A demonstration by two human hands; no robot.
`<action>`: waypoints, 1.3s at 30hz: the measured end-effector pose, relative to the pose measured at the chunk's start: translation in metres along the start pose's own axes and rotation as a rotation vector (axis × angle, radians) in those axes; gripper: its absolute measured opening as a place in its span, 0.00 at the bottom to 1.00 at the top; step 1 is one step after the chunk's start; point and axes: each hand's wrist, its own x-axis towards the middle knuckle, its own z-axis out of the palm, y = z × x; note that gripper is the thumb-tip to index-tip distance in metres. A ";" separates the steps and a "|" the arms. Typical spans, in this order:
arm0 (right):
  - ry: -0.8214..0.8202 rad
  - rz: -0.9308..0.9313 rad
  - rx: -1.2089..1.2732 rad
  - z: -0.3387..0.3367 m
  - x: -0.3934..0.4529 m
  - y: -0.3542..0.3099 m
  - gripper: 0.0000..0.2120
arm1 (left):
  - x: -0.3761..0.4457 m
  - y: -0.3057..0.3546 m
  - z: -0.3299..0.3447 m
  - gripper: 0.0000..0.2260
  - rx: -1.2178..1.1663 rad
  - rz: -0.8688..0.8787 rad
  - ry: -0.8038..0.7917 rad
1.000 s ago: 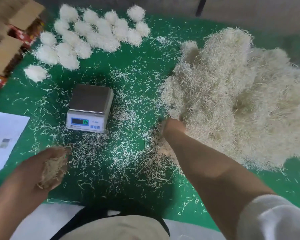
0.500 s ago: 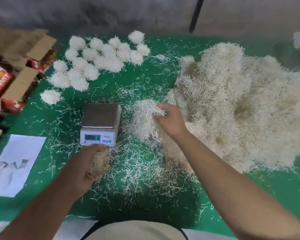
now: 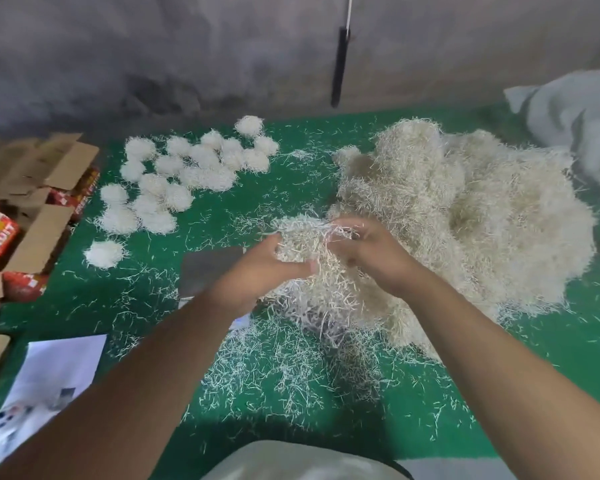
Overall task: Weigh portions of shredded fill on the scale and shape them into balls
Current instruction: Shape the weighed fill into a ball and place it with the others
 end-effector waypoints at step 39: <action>-0.086 0.037 -0.138 0.020 0.011 0.048 0.44 | 0.005 -0.036 -0.014 0.20 -0.219 -0.226 0.587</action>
